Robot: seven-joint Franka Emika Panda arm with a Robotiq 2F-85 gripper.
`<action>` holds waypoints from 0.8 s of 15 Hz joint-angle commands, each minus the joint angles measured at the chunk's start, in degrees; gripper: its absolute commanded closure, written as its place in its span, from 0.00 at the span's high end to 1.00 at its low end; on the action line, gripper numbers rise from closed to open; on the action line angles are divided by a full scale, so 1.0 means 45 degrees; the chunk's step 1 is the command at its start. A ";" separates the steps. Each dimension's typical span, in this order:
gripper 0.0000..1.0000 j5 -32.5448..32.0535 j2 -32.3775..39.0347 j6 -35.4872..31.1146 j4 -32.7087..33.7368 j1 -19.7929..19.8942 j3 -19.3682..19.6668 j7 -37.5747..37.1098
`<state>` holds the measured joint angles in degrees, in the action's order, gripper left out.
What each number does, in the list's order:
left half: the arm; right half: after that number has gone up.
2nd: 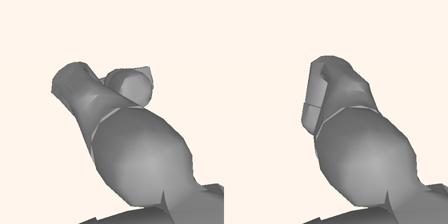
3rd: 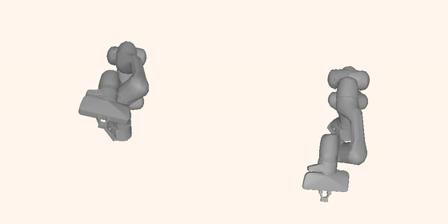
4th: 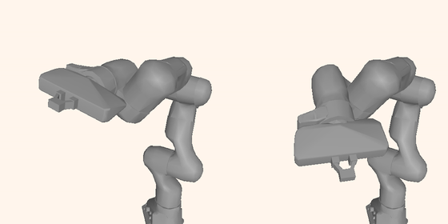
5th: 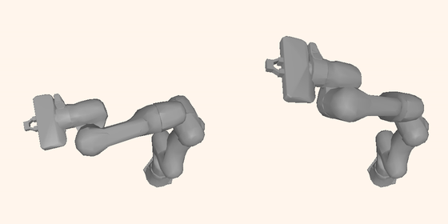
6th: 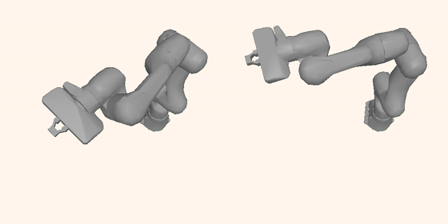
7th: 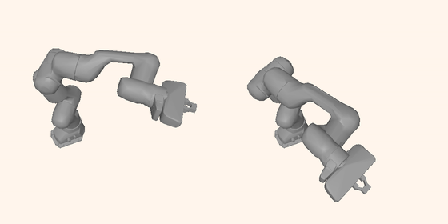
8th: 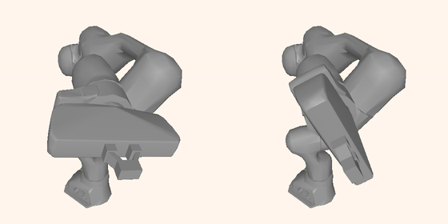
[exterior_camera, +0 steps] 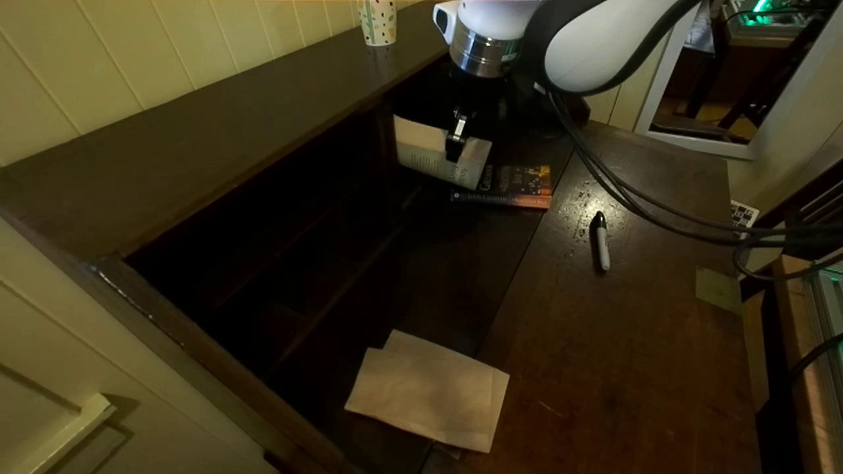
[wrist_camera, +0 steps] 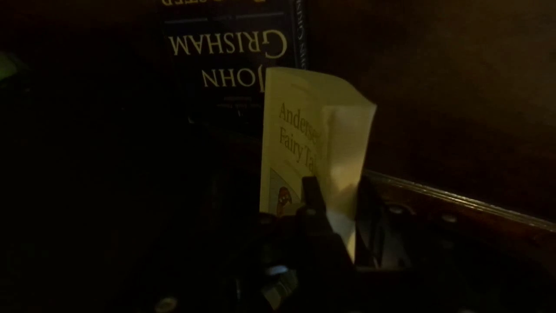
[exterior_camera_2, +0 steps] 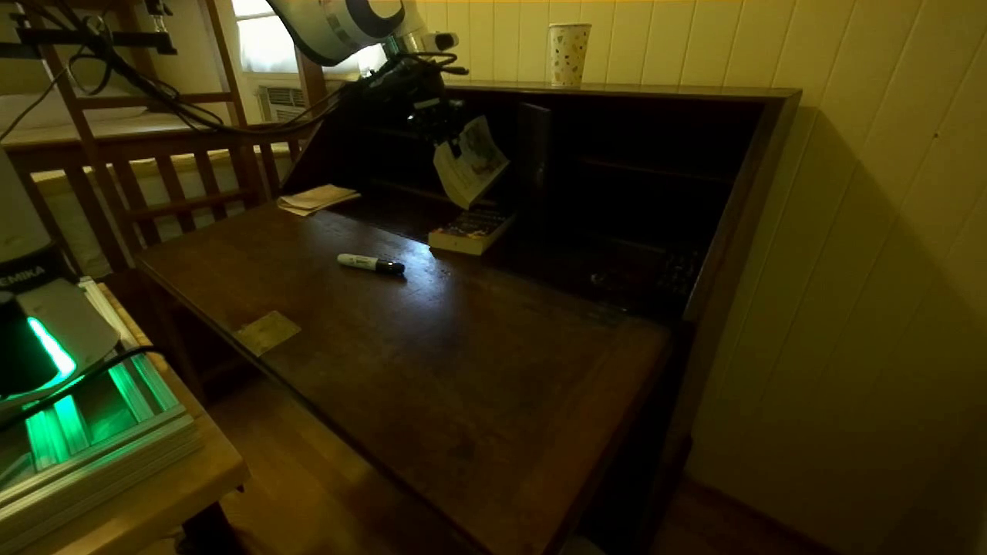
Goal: Put the white book in the top middle compartment
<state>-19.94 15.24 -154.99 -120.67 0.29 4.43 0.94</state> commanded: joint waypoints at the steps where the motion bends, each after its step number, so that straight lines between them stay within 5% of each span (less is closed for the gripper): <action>1: 0.06 0.1730 0.0372 -0.0275 0.0571 0.0579 -0.0700 0.1780; 12: 0.06 0.5803 0.0882 -0.0058 0.1186 0.2275 -0.2398 0.5899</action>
<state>2.59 18.63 -155.27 -117.35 8.54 -4.14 22.96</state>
